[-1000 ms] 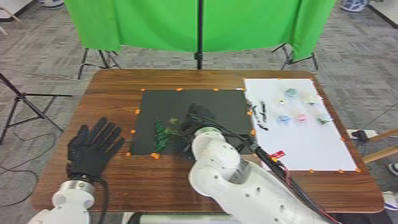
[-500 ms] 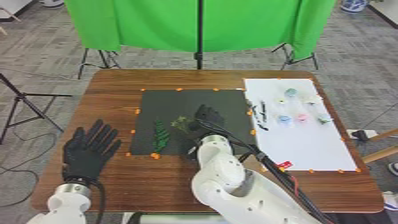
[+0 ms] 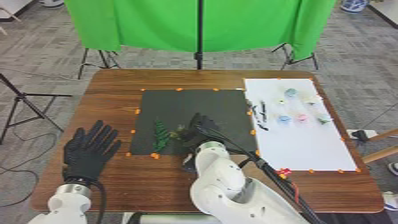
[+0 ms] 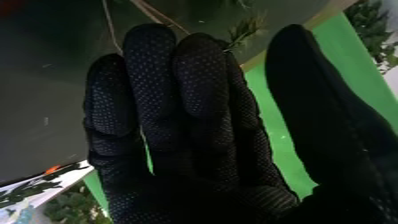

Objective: Arrange flowers

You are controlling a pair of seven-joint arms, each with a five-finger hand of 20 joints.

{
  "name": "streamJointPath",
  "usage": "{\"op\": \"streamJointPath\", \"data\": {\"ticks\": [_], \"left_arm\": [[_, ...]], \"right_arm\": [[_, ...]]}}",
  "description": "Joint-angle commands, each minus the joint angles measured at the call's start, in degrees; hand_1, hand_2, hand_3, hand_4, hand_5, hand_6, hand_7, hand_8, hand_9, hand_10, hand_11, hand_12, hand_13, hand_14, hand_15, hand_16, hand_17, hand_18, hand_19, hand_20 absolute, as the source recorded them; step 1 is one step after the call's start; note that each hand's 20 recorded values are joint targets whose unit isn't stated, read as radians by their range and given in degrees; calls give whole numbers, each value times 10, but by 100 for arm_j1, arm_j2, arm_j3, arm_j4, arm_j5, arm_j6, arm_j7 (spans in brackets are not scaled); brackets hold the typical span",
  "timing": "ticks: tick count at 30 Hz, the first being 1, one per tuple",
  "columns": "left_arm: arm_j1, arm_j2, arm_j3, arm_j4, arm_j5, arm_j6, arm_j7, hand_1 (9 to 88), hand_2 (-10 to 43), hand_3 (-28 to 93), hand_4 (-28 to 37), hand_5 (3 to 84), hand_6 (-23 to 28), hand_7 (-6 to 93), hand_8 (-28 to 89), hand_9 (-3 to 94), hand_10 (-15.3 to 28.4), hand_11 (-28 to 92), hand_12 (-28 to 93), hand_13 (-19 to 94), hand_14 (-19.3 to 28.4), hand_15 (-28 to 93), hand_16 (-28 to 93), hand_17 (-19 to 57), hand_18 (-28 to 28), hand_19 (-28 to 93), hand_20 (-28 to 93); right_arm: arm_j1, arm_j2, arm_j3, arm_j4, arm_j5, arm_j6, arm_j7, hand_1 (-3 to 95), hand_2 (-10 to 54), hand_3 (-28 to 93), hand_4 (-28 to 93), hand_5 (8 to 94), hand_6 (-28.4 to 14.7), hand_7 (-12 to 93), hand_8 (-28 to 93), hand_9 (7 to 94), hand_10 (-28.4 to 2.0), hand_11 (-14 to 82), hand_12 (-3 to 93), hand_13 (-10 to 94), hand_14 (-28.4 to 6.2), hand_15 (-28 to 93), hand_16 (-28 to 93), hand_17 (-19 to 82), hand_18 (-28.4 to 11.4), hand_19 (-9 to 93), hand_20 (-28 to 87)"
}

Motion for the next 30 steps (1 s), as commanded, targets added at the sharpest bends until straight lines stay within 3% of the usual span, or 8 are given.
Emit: {"op": "streamJointPath", "data": {"ticks": [1,10,15,17,22,30], "left_arm": [[227,-123,-84,-12,-58,17,192,267,122,744,-283,411,60,165,-114,355,141,224,92,261,132,314,-67,-40,111,228,107],[392,-203,-225,-76,-83,-16,232,266,125,742,-283,411,60,163,-113,354,139,219,93,261,131,307,-65,-39,110,224,107],[432,-198,-257,-85,-54,-2,181,266,126,739,-283,411,61,162,-112,354,139,217,94,262,130,305,-63,-39,111,223,108],[438,-209,-263,-84,-56,-22,145,270,136,745,-283,412,61,161,-112,355,139,216,95,269,131,322,-57,-39,116,255,124],[414,-207,-262,-85,-17,-51,149,272,145,745,-283,413,61,162,-111,356,141,218,96,278,133,352,-52,-40,126,306,146],[409,-213,-257,-88,-22,-46,128,269,142,742,-283,412,61,161,-112,356,142,219,96,274,133,349,-56,-40,124,292,135]], "right_arm": [[248,326,229,-346,178,-5,-262,451,-84,698,-172,672,-87,165,-55,796,-172,402,311,716,-169,516,234,359,-284,820,230],[137,1267,768,-1102,439,-1454,-554,367,-36,695,-175,595,-112,106,-61,725,-218,344,293,617,-215,519,212,299,-284,761,206],[-159,1606,939,-1337,505,-2253,-771,330,51,670,-160,693,-87,138,-54,691,-243,286,279,558,-239,511,188,257,-284,715,196],[-193,1554,1026,-1412,1025,-2614,-464,321,70,670,-160,706,-88,137,-56,691,-238,339,308,562,-232,553,205,266,-284,735,209],[-258,1555,927,-1454,868,-3043,-516,307,104,672,-152,727,-92,146,-51,688,-232,447,374,559,-242,638,271,278,-284,780,266],[-255,1325,854,-1360,1065,-3346,-387,301,113,659,-150,731,-97,123,-58,691,-234,443,379,559,-243,636,283,280,-284,776,289]]}}
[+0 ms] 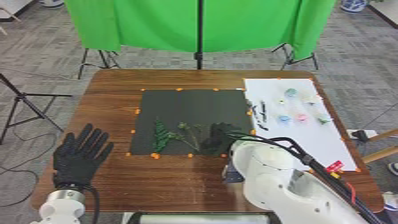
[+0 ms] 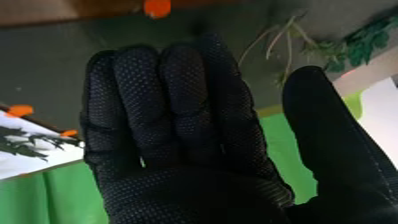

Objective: Arrange flowers

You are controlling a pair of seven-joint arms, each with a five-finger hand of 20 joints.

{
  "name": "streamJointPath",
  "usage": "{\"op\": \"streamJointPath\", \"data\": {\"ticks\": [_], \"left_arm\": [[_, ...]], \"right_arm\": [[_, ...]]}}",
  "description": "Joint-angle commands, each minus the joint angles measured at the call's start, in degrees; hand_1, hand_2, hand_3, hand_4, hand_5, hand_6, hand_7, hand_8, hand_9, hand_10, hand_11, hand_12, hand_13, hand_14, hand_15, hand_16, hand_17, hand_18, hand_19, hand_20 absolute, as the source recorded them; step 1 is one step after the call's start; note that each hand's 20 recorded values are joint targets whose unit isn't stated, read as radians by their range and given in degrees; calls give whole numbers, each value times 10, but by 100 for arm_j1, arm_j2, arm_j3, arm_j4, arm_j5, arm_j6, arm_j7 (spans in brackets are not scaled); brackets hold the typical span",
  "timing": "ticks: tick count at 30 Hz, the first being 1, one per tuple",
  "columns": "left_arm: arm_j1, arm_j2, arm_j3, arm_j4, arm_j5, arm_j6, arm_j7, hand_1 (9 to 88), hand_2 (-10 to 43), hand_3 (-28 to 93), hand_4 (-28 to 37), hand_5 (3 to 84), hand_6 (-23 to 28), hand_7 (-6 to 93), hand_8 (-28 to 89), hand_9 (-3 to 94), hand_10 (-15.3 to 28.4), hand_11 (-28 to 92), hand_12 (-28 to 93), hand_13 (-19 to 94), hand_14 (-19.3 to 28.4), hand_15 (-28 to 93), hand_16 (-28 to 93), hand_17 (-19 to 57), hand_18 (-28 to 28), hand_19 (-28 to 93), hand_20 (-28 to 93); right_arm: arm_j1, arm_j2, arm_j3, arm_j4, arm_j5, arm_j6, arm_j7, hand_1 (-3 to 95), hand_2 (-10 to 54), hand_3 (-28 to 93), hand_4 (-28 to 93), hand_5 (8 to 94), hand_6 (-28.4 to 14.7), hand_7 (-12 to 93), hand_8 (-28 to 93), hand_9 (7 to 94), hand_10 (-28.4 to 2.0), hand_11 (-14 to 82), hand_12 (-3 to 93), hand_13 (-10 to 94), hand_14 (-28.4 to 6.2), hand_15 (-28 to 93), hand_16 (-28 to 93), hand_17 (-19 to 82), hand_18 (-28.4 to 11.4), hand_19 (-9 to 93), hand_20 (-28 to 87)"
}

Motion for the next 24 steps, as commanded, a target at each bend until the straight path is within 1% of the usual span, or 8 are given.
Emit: {"op": "streamJointPath", "data": {"ticks": [1,3,4,6,11,14,18,24], "left_arm": [[104,-54,11,-8,21,-29,-71,269,142,742,-283,412,61,161,-112,356,142,219,96,274,132,348,-56,-40,124,291,134],[91,-62,2,10,11,-24,-95,269,141,742,-283,412,61,162,-112,356,142,218,96,274,133,347,-56,-41,123,290,134],[101,-70,-12,31,-6,-41,-68,269,141,743,-283,412,61,162,-112,356,142,218,96,274,133,347,-56,-41,123,290,134],[117,-73,-52,37,-62,23,2,269,141,742,-283,412,61,161,-112,355,142,218,96,273,133,346,-56,-41,123,289,134],[168,-73,-113,31,-49,42,14,269,141,743,-283,410,61,160,-111,355,141,215,96,273,133,343,-55,-42,123,288,134],[121,-50,-95,48,-14,41,-4,269,141,742,-283,411,61,159,-111,354,141,215,97,272,132,342,-54,-42,123,288,134],[137,-53,-76,43,-23,51,-19,269,141,742,-283,411,62,159,-111,354,142,216,98,272,133,342,-53,-42,123,287,134],[142,-91,-94,54,-22,42,-32,269,141,742,-283,410,61,158,-110,354,142,215,98,271,133,341,-53,-42,123,286,135]], "right_arm": [[-16,-242,-135,90,-98,-60,89,300,114,658,-150,730,-98,121,-58,691,-234,441,378,558,-244,634,282,280,-284,775,291],[-20,-272,-204,93,-86,-69,76,298,114,657,-150,727,-99,117,-58,691,-235,439,377,558,-244,632,281,279,-284,773,292],[-51,-317,-213,113,-86,-135,57,296,115,658,-149,726,-99,116,-58,691,-235,438,377,558,-244,632,280,278,-284,771,293],[-88,-405,-252,124,3,-202,108,293,116,659,-149,725,-98,115,-58,690,-235,437,376,558,-243,631,279,277,-284,769,296],[-113,-559,-382,97,-74,-299,-35,292,116,660,-149,713,-97,113,-58,688,-235,432,373,556,-243,629,277,276,-284,765,299],[-65,-602,-438,98,-97,-266,-48,290,117,661,-149,709,-96,114,-58,687,-236,432,372,555,-242,629,274,275,-284,762,302],[-49,-661,-462,93,-102,-270,-75,291,118,659,-150,706,-95,115,-58,687,-235,432,370,555,-243,629,273,274,-284,759,307],[-67,-597,-448,87,-132,-251,-17,287,119,662,-149,700,-95,114,-58,685,-235,432,369,555,-242,629,271,274,-284,755,311]]}}
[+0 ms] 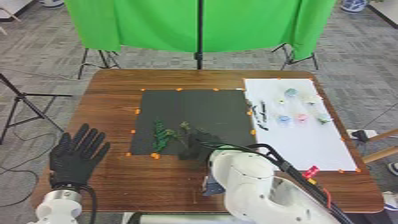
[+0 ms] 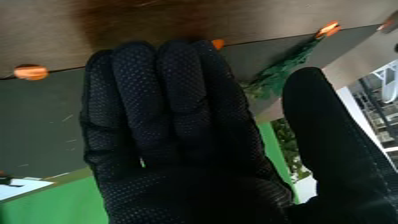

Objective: Arrange flowers

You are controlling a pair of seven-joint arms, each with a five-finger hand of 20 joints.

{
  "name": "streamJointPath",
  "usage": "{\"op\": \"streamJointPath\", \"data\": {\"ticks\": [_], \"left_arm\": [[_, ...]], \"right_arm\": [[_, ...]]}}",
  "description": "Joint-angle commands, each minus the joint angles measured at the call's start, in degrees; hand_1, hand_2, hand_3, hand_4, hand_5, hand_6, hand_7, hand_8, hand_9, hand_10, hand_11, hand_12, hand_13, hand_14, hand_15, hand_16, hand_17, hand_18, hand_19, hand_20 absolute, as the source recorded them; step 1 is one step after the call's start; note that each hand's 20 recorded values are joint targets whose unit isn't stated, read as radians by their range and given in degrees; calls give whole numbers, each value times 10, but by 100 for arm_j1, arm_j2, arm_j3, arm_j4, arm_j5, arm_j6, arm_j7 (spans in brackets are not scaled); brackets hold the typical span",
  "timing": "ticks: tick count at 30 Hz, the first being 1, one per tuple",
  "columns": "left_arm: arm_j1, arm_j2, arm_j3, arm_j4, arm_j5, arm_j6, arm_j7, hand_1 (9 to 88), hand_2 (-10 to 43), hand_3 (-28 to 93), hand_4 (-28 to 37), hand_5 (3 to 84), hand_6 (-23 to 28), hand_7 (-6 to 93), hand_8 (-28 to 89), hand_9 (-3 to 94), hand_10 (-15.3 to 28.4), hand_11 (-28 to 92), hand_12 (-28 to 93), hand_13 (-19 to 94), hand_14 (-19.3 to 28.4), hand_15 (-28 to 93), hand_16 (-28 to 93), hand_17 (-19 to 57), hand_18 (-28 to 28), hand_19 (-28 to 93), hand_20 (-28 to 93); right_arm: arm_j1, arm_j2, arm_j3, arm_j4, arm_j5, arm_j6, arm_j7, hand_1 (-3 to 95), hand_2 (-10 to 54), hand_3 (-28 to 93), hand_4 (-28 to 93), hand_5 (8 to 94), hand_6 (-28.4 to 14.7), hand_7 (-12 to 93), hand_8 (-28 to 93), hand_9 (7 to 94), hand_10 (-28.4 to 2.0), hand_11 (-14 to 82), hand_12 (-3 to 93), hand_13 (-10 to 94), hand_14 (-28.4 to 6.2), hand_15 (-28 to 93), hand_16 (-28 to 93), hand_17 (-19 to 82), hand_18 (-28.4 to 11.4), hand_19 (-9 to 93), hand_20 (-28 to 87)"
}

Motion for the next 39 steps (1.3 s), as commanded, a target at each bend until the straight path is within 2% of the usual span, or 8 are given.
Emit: {"op": "streamJointPath", "data": {"ticks": [1,8,10,13,20,23,30,39], "left_arm": [[104,-68,10,52,-4,15,-22,269,141,742,-283,410,61,159,-110,354,142,215,98,272,132,340,-53,-42,123,286,135],[155,-88,-48,32,-49,-5,45,269,141,742,-283,411,61,158,-110,354,142,215,98,271,132,340,-52,-41,123,285,135],[115,-88,-37,42,-41,-1,7,269,140,742,-283,411,61,158,-110,354,141,215,99,272,132,340,-52,-41,123,286,135],[77,-93,-23,36,-262,-123,1,268,140,742,-283,411,61,158,-110,354,142,215,98,272,133,342,-51,-41,123,286,135],[20,-68,19,29,-93,-124,-42,268,140,741,-283,411,61,159,-110,355,142,216,98,272,133,343,-53,-42,123,288,135],[26,-65,19,24,-135,-95,-27,268,140,741,-283,412,61,159,-111,355,142,216,98,272,133,344,-53,-42,123,288,135],[53,-64,35,2,-116,-86,24,268,140,742,-283,412,61,159,-110,355,141,219,98,273,133,347,-54,-42,123,289,135],[31,-86,60,10,-120,-73,18,269,139,741,-283,407,63,159,-110,355,141,218,97,272,133,348,-55,-42,123,290,134]], "right_arm": [[-61,100,-3,29,-101,16,42,287,119,662,-150,700,-94,115,-58,686,-234,432,368,556,-241,629,270,274,-284,755,312],[12,561,422,-104,-110,322,280,286,121,660,-150,713,-98,130,-49,688,-235,423,362,558,-241,623,265,277,-284,752,317],[36,639,603,-139,-189,570,298,286,120,660,-149,724,-99,137,-46,692,-235,418,357,562,-241,620,261,279,-284,752,319],[84,736,807,-136,-407,1084,288,298,91,667,-148,719,-104,122,-51,705,-234,368,331,573,-233,582,235,282,-284,749,319],[400,965,1055,291,-1000,1825,343,312,31,670,-150,672,-113,101,-52,684,-243,272,283,547,-241,526,195,276,-284,746,313],[635,1033,988,706,-1191,1958,402,322,-6,685,-158,647,-123,95,-52,651,-256,220,249,506,-249,521,183,263,-284,745,308],[1116,1005,617,1435,-1195,1540,410,347,-92,686,-184,628,-148,89,-43,621,-265,197,224,470,-253,519,162,253,-284,746,306],[1272,911,421,1995,-1224,1166,543,336,-95,666,-208,601,-178,69,-42,587,-281,165,208,432,-268,500,150,236,-284,741,315]]}}
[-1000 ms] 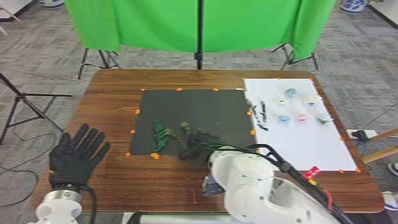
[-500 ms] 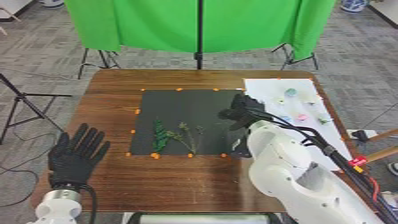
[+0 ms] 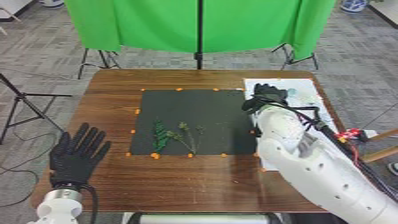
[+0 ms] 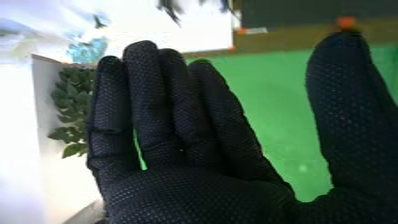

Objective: Arrange flowers

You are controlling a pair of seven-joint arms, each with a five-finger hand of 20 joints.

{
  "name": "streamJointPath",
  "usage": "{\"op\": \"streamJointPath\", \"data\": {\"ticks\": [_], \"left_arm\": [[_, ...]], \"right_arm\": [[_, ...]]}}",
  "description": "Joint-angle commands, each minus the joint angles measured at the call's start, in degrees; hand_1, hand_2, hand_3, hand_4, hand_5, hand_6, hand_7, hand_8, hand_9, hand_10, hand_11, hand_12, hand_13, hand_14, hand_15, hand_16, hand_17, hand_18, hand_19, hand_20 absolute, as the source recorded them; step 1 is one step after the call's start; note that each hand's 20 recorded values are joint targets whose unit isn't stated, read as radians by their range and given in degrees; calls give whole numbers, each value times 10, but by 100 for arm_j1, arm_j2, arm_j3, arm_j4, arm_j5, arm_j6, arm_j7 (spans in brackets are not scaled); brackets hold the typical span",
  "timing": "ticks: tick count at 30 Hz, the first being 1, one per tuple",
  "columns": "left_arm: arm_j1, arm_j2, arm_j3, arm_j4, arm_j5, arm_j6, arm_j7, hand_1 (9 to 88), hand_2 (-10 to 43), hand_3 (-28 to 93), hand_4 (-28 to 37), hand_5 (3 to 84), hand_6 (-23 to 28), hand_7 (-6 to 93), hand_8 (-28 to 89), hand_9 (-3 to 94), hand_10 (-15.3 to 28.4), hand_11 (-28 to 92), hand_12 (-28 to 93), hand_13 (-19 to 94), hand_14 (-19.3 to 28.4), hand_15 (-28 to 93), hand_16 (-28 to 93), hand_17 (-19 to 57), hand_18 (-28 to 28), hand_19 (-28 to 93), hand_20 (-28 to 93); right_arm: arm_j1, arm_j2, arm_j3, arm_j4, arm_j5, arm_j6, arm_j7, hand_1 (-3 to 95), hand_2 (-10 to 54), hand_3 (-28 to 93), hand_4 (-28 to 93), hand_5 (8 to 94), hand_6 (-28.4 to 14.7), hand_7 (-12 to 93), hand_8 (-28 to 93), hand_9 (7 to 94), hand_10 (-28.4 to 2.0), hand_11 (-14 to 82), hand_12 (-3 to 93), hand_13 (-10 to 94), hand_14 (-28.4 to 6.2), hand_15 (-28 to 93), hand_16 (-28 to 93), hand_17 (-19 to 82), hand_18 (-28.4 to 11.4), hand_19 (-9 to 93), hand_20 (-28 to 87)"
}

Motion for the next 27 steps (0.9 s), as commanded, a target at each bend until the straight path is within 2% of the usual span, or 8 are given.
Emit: {"op": "streamJointPath", "data": {"ticks": [1,3,9,12,14,20,24,27], "left_arm": [[50,-55,56,20,-32,6,-2,268,139,742,-283,407,63,158,-110,355,141,219,97,272,134,348,-55,-42,123,291,134],[48,-93,66,21,-182,-65,7,268,139,742,-283,405,63,158,-110,355,141,219,97,272,133,349,-55,-43,124,291,134],[17,-90,85,35,-103,-24,10,269,138,741,-283,406,63,159,-110,354,141,219,96,272,133,349,-56,-43,123,292,134],[7,-93,78,8,237,125,-166,270,139,740,-283,407,62,160,-110,354,141,219,96,272,133,349,-56,-42,123,292,133],[-15,-84,64,19,198,-8,-191,270,142,740,-283,412,63,163,-110,354,141,219,97,271,132,348,-57,-42,123,291,132],[-56,-70,55,24,109,-48,-191,272,145,738,-283,417,66,165,-111,353,141,219,96,268,132,347,-57,-43,123,289,129],[-67,-64,64,37,9,-42,-173,273,145,735,-283,416,65,165,-111,353,141,218,96,268,133,348,-57,-43,122,289,129],[-84,-79,77,51,9,-22,-195,273,146,735,-283,417,66,165,-111,353,141,220,97,269,133,349,-57,-44,122,290,128]], "right_arm": [[6,-84,-12,398,-125,-57,160,338,-95,664,-211,601,-179,69,-43,586,-281,164,208,431,-268,499,148,235,-284,740,317],[20,-110,-42,490,-148,-28,211,339,-95,663,-214,600,-180,69,-44,586,-282,161,207,430,-268,500,147,235,-284,739,318],[61,-225,-63,835,-142,-121,223,349,-95,657,-222,596,-190,60,-61,581,-283,142,196,425,-270,494,143,233,-284,736,326],[54,-195,-94,930,-105,-232,184,358,-95,663,-225,602,-173,63,-63,582,-278,139,194,424,-264,494,144,234,-284,737,329],[56,-201,-90,989,-59,-285,178,373,-95,680,-242,605,-145,86,-47,575,-268,146,196,417,-257,505,145,233,-284,740,334],[89,-194,-361,1163,-333,-17,61,469,-95,738,-272,626,-96,218,-46,588,-235,177,198,432,-229,525,141,238,-284,758,330],[101,-187,-533,1244,-588,267,-25,599,-95,658,-277,660,-63,282,185,633,-206,224,212,437,-216,546,157,228,-284,762,325],[95,-179,-630,1265,-721,506,-33,633,-95,662,-281,687,-41,303,193,720,-163,159,363,453,-195,563,216,214,-284,748,347]]}}
